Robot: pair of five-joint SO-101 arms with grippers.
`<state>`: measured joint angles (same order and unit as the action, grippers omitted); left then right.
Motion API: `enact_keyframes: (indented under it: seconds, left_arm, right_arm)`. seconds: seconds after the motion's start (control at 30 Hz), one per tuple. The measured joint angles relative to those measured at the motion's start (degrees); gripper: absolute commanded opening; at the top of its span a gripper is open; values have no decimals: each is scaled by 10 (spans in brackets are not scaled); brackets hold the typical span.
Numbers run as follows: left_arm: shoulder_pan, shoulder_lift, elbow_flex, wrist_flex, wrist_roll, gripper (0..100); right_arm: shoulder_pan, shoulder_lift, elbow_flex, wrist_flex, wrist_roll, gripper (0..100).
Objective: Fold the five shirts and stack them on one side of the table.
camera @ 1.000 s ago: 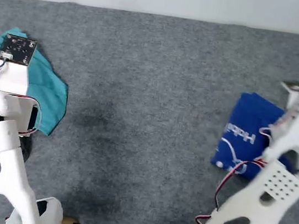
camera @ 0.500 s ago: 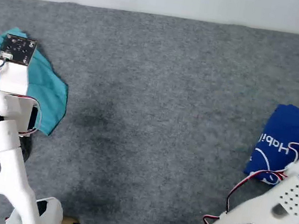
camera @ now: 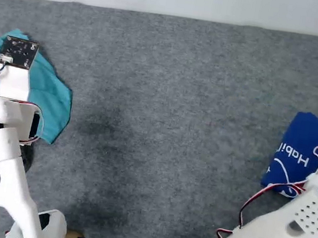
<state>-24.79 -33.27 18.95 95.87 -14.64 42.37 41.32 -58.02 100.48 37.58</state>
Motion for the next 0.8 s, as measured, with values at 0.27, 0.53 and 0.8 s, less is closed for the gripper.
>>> enact_keyframes:
  seconds: [0.27,0.53,0.8]
  left_arm:
    - [0,0,0,0,0,5]
    - [0,0,0,0,0,5]
    - [0,0,0,1,0,5]
  right_arm:
    - [-40,-61,173,0,-6,9]
    - [-99,-75,358,-18,-32,9]
    - [-150,-72,427,-79,-61,9]
